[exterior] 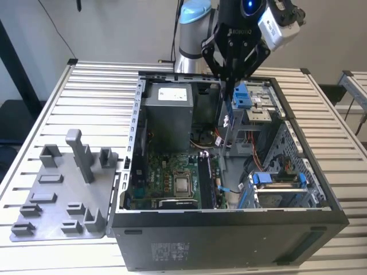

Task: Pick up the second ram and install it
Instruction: 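Insert the second ram into the second slot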

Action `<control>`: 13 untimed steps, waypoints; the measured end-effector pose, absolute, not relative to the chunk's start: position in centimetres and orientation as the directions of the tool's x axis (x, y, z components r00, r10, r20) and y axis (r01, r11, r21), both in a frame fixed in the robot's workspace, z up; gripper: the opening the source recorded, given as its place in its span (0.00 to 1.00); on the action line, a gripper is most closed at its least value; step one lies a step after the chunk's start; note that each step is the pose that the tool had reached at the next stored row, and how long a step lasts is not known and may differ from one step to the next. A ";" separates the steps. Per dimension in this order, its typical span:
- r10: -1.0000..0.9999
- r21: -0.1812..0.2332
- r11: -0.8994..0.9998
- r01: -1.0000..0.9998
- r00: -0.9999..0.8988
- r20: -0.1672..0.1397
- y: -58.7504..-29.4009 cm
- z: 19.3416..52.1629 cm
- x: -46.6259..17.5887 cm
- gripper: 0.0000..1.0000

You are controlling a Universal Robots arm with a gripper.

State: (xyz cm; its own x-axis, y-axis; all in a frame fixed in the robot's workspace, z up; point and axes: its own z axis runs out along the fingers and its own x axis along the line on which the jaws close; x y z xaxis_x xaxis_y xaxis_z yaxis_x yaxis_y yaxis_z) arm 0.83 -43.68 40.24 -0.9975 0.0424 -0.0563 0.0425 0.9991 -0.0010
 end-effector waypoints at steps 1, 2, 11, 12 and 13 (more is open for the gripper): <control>0.042 -0.001 0.999 0.042 -0.998 -0.053 -43.7 40.2 0.8 0.14; 0.042 -0.001 0.999 0.042 -0.998 -0.050 -43.7 40.2 0.8 0.14; 0.065 -0.001 0.998 0.065 -0.997 -0.047 -43.7 39.7 0.3 0.14; 0.065 -0.001 0.998 0.065 -0.997 -0.047 -43.7 39.6 0.3 0.14; 0.065 -0.001 0.998 0.065 -0.997 -0.047 -43.7 39.6 0.3 0.14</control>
State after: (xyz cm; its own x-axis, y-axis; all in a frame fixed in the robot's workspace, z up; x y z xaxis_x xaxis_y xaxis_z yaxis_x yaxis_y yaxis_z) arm 0.30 -43.68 39.59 -0.9968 0.0653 -0.0470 0.0654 0.9979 -0.0015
